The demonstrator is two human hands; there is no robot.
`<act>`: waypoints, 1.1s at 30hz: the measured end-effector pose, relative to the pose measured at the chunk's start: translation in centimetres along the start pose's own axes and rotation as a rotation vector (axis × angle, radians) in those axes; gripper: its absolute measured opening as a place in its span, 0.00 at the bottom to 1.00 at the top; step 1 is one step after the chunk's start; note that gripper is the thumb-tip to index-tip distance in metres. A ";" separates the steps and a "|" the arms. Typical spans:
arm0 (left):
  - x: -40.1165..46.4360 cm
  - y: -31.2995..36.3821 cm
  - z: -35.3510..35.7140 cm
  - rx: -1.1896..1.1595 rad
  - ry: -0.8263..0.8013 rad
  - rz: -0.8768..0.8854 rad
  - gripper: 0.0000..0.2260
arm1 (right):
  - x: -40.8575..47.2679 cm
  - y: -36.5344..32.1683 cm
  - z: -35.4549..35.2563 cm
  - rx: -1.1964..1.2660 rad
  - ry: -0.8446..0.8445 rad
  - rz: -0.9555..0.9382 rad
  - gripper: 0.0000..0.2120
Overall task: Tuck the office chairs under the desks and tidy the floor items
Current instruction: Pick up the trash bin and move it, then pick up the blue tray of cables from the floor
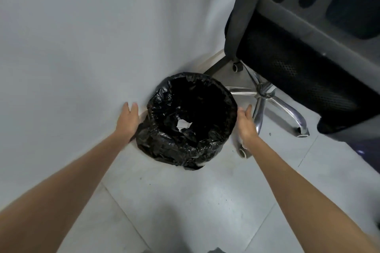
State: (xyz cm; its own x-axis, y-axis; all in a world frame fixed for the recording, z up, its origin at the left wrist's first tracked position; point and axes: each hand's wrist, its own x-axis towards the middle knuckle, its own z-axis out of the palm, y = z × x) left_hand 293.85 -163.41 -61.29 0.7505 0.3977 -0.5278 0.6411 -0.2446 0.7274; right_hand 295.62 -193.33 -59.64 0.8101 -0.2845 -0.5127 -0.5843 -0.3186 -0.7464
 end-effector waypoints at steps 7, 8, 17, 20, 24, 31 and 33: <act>-15.3 9.8 -6.0 -0.037 -0.056 0.075 0.09 | -13.5 -7.1 -6.4 -0.064 0.007 0.025 0.22; -18.3 11.7 -6.9 -0.052 -0.105 0.082 0.09 | -16.0 -8.4 -7.5 -0.048 -0.006 0.031 0.22; -43.8 25.4 -15.8 -0.137 -0.296 0.268 0.10 | -41.1 -20.2 -22.3 0.445 -0.014 0.102 0.11; -48.9 27.2 -17.0 -0.151 -0.317 0.271 0.10 | -47.7 -20.8 -26.7 0.447 -0.058 0.085 0.13; -52.7 28.4 -15.9 -0.126 -0.402 0.338 0.10 | -53.0 -18.6 -30.0 0.549 -0.052 0.113 0.12; -54.3 32.3 -10.0 -0.019 -0.685 0.384 0.13 | -54.6 -16.5 -31.7 0.750 0.223 0.170 0.11; -54.1 33.6 -7.6 0.057 -0.796 0.379 0.12 | -54.2 -16.3 -32.0 0.822 0.335 0.181 0.11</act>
State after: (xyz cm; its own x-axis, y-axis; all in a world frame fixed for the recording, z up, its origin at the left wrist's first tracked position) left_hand 273.58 -186.40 -4.96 0.7896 -0.4479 -0.4195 0.3175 -0.2869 0.9038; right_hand 259.72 -201.60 -6.12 0.5774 -0.5564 -0.5976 -0.3785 0.4661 -0.7997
